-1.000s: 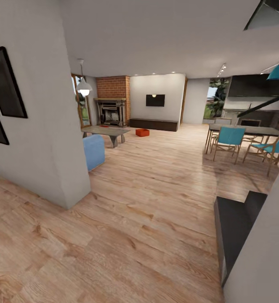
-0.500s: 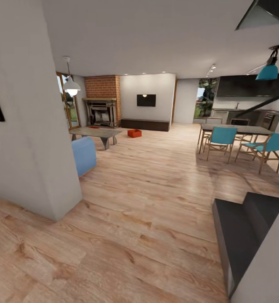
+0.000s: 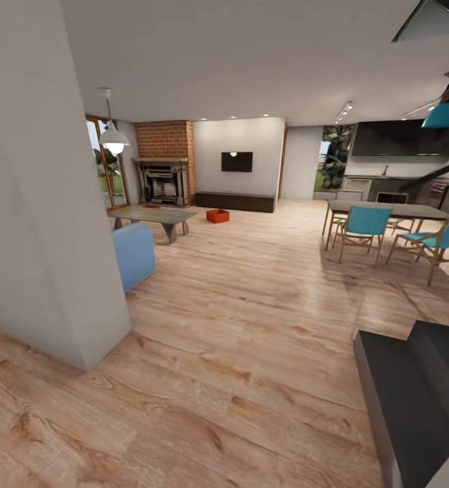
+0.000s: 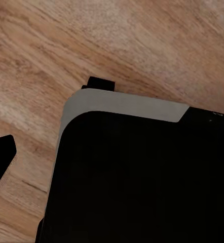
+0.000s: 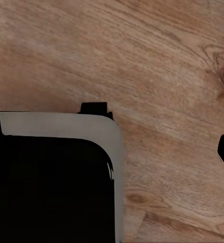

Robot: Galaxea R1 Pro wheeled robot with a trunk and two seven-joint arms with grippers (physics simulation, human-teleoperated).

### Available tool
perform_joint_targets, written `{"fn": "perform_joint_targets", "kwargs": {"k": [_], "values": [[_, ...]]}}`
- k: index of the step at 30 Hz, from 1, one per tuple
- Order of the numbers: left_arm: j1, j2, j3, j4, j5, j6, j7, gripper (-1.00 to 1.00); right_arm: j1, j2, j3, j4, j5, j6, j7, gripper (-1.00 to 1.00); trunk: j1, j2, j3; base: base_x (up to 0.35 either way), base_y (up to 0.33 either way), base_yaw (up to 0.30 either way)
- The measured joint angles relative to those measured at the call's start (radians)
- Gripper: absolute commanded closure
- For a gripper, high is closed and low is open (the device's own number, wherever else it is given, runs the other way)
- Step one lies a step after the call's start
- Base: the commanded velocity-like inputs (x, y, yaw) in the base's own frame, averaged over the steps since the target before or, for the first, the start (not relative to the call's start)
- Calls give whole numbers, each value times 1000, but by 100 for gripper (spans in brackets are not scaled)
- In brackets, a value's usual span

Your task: Move the two storage containers from the living room to the garage. In the garage, place one container on the floor and stack the other container on top of it (either order is fine).

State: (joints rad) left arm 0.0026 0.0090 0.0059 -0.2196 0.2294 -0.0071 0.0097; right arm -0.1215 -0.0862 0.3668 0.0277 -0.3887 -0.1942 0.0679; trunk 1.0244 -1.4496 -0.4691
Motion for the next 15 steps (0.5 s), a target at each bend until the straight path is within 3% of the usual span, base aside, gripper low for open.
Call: {"fn": "perform_joint_targets", "kwargs": {"k": [15], "values": [[0,0,0,0,1,0,0,-100,0,0,0,0,0,-1,-1,-100,0,0,0,322,2,0]]}}
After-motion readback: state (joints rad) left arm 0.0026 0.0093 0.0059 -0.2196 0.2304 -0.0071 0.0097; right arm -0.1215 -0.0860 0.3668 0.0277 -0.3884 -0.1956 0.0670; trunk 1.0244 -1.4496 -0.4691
